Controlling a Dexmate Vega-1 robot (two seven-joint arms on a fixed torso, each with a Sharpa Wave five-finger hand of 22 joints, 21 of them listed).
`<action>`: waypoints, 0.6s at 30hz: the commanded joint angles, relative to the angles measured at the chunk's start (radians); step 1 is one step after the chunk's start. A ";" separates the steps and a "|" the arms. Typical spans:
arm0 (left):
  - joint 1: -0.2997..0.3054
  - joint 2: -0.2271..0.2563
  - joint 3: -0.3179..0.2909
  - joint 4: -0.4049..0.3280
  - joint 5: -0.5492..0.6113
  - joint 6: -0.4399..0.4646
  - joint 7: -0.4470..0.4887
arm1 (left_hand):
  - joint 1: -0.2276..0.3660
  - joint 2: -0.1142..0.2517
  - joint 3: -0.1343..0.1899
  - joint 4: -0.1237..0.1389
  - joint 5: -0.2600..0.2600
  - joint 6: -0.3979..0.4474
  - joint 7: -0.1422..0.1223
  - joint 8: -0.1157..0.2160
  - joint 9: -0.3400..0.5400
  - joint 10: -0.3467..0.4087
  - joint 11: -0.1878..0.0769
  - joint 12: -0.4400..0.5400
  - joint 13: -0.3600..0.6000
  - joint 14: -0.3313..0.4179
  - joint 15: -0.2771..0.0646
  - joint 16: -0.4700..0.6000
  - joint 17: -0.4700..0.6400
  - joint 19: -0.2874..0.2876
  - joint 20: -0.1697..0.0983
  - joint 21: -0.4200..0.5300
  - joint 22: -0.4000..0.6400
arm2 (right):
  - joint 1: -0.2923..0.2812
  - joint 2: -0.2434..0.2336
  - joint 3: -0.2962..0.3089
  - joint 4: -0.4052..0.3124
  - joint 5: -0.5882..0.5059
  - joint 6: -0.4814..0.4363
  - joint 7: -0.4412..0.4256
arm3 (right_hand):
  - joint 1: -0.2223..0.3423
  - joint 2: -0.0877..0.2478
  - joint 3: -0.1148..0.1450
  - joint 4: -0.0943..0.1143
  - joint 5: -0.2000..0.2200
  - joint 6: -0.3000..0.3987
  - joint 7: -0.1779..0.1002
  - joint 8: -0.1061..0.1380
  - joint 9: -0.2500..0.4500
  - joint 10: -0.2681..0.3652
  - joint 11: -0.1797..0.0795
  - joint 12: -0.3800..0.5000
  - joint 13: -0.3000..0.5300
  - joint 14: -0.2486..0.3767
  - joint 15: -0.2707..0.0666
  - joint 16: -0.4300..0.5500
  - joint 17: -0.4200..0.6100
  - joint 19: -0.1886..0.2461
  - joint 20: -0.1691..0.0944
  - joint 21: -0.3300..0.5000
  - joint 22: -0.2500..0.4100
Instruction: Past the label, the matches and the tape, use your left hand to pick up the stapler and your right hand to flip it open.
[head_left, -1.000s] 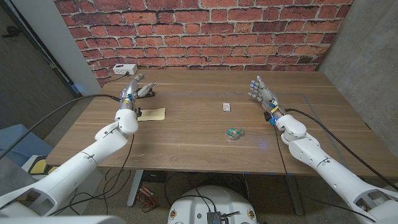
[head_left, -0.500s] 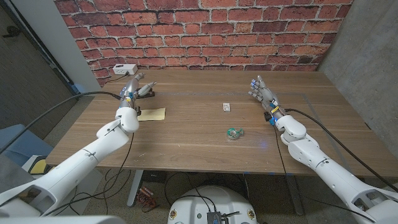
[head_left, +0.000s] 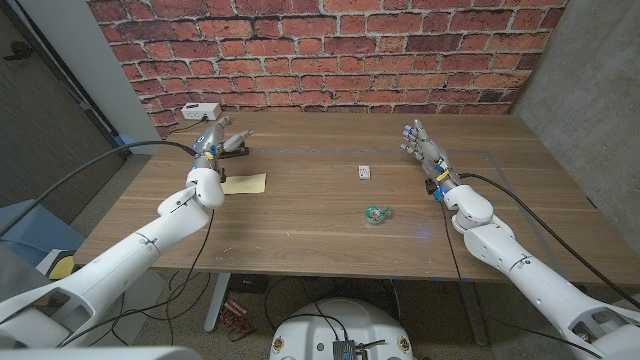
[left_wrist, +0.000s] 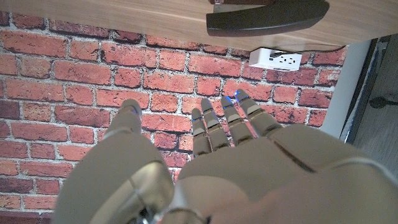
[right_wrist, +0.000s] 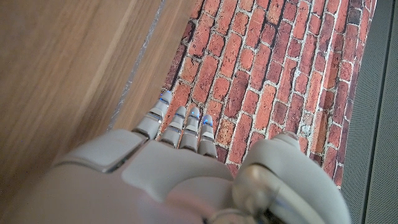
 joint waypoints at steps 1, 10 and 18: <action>-0.036 -0.006 0.036 0.027 0.030 0.036 -0.015 | -0.011 0.002 -0.006 0.000 0.008 0.007 -0.001 0.006 0.005 0.001 -0.003 0.006 0.004 0.009 -0.095 0.006 0.004 0.001 -0.007 0.005 0.004 | 0.004 -0.001 -0.002 -0.001 -0.009 0.005 0.001 | 0.009 -0.002 -0.004 -0.003 -0.002 0.011 0.000 0.005 0.001 0.003 0.002 0.002 0.003 0.007 -0.012 0.007 0.000 0.005 0.000 0.000 -0.001; -0.061 -0.005 0.061 0.046 0.042 0.038 -0.040 | 0.022 0.049 0.011 -0.006 0.013 0.004 -0.008 0.006 0.009 -0.003 -0.005 0.008 0.013 0.014 -0.095 0.013 0.011 0.004 -0.010 0.007 0.004 | 0.006 -0.005 0.003 0.004 0.002 0.001 0.010 | 0.008 -0.001 -0.004 -0.003 -0.002 0.011 0.000 0.004 0.001 0.002 0.000 0.000 0.002 0.007 -0.013 0.006 -0.001 0.004 0.003 -0.001 -0.001; -0.106 -0.013 0.104 0.051 0.073 0.099 -0.091 | 0.034 0.047 0.005 -0.015 0.006 0.018 -0.006 0.014 0.014 0.013 -0.007 0.017 0.021 0.026 -0.101 0.020 0.014 0.017 -0.015 0.011 0.003 | 0.029 0.000 0.002 0.025 0.008 0.005 0.031 | 0.007 -0.002 -0.005 -0.003 -0.003 0.008 -0.003 0.002 0.001 -0.001 -0.003 -0.002 0.002 0.006 -0.015 0.005 -0.002 0.003 0.006 -0.002 -0.001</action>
